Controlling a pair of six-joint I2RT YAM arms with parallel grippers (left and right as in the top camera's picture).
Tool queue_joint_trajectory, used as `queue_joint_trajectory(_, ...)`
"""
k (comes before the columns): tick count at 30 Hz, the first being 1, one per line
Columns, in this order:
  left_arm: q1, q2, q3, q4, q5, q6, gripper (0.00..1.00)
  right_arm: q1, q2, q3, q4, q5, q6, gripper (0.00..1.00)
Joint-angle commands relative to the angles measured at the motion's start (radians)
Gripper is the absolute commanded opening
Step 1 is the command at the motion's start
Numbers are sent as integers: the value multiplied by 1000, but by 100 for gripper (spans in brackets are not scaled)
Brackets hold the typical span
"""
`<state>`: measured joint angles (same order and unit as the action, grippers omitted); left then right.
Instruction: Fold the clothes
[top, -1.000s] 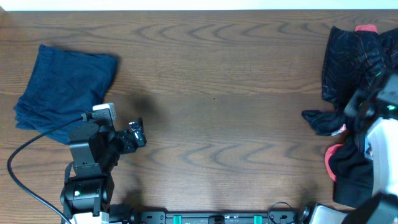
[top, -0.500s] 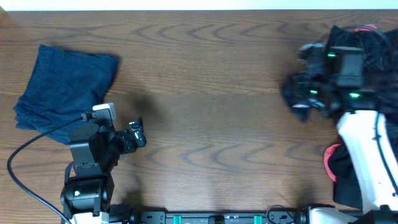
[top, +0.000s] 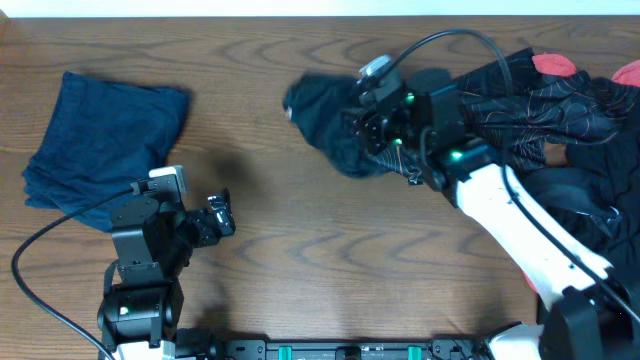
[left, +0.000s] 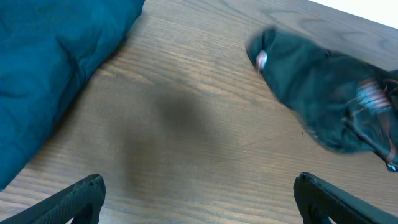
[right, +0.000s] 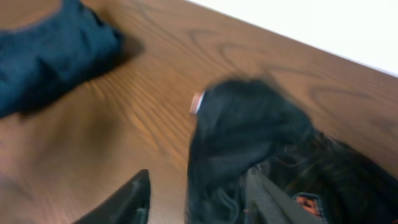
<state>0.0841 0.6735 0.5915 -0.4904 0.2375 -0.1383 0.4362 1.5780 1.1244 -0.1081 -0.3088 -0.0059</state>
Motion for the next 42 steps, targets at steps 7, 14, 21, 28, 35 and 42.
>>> queue_joint_trajectory(7,2,0,23,37,39,-21,98,-132,-110,7,-114,495,107,58)
queue_joint_trajectory(14,-25,99,23,206,130,-78,98,-350,-200,7,-430,545,198,64)
queue_joint_trajectory(21,-182,406,31,384,130,-130,98,-543,-220,7,-606,527,245,86)
queue_joint_trajectory(28,-371,745,125,523,129,-130,98,-624,-219,7,-650,477,245,89)
queue_joint_trajectory(35,-458,1027,279,552,129,-214,98,-626,-219,7,-670,477,244,90)
queue_joint_trajectory(42,-511,1167,312,706,128,-309,99,-626,-219,7,-673,477,236,91)
